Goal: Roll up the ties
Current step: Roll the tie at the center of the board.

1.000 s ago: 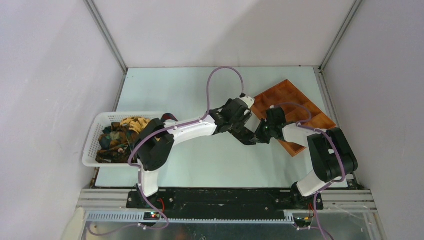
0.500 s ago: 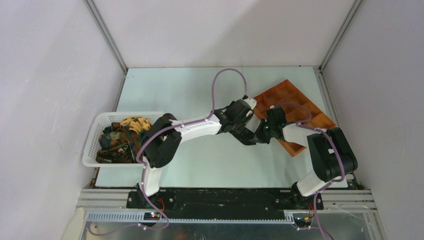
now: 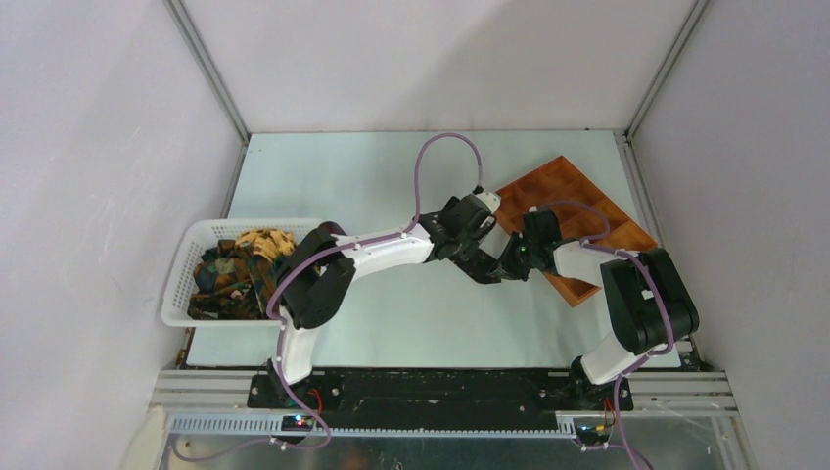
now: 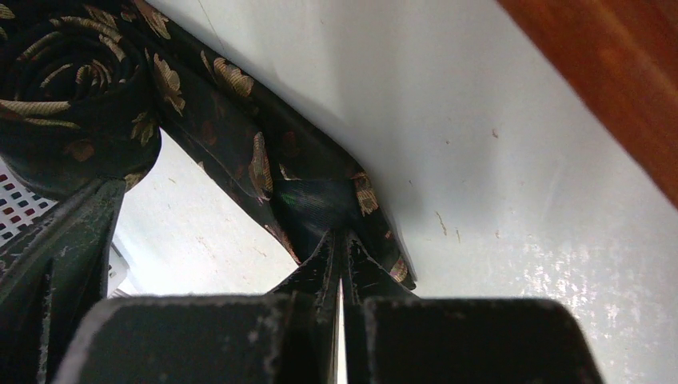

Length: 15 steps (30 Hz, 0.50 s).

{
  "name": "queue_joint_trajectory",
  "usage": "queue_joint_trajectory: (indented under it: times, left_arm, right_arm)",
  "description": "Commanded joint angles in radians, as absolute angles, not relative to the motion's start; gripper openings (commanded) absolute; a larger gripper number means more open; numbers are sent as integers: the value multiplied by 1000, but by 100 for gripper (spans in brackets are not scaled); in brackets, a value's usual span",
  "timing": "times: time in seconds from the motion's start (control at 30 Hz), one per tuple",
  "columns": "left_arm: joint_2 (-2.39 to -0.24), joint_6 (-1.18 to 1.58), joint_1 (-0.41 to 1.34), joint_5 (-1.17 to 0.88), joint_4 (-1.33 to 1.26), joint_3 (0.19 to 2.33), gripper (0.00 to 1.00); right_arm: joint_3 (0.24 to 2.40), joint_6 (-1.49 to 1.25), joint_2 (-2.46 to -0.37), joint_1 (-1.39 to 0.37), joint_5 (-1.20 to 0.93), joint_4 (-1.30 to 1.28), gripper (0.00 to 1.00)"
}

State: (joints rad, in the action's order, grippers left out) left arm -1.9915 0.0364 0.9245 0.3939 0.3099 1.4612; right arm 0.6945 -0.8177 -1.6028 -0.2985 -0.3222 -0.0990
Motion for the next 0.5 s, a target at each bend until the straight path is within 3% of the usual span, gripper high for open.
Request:
queue_joint_trajectory:
  times: [0.0,0.23,0.47]
  left_arm:
    - [-1933,16,925,423,315,1499,73]
    - [-1900,24,926,411,312,1497,78]
    - [-1953,21,925,415,355,1535,74]
  right_arm:
    - [689,-798,-1628,-293,-293,-91,0]
    - [688,-798,-1638,-292,-297,-87,0]
    - [688,-799,-1639,-291,-299,-87,0]
